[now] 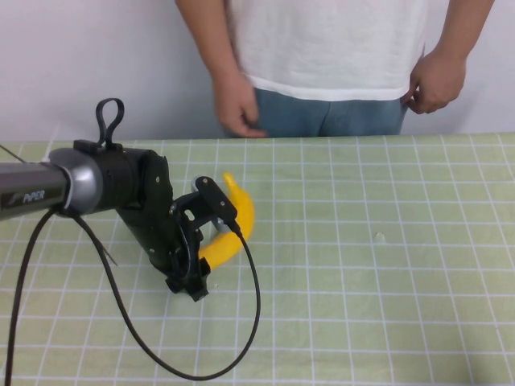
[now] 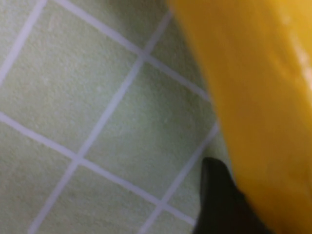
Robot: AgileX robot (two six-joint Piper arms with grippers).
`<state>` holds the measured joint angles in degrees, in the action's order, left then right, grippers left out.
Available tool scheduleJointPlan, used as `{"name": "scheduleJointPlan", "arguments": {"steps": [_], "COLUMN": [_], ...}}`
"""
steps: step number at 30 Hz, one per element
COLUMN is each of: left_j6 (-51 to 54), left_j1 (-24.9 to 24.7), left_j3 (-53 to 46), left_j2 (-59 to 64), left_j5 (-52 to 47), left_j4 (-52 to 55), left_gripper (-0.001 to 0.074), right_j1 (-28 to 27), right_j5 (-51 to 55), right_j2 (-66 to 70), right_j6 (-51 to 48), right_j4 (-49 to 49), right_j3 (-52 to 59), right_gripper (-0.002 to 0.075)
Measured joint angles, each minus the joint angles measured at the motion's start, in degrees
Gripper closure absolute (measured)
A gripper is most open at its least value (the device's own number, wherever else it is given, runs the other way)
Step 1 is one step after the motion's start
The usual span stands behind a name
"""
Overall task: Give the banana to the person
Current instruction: Pick up the banana, then hand the grabbed banana to the person
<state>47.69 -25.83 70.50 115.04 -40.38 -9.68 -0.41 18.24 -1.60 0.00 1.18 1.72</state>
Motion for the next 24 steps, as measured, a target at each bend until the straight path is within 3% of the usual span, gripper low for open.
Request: {"name": "scheduleJointPlan", "arguments": {"steps": [3, 14, 24], "left_j6": [-0.23, -0.31, 0.06], "left_j1": [0.0, 0.0, 0.0], "left_j3": [0.0, 0.0, 0.0], "left_j2": [0.0, -2.38, -18.97], "left_j5": [-1.19, -4.64, -6.72], "left_j4": [0.0, 2.84, 13.29], "left_gripper": [0.0469, 0.047, 0.047], "right_j1": [0.0, 0.0, 0.0], "right_j5": [0.0, 0.0, 0.0], "right_j2": [0.0, 0.0, 0.0], "right_j6": [0.0, 0.0, 0.0], "right_j4": [0.0, 0.0, 0.0], "right_j3": [0.0, 0.0, 0.0], "right_gripper": [0.0733, 0.0733, 0.0733]}}
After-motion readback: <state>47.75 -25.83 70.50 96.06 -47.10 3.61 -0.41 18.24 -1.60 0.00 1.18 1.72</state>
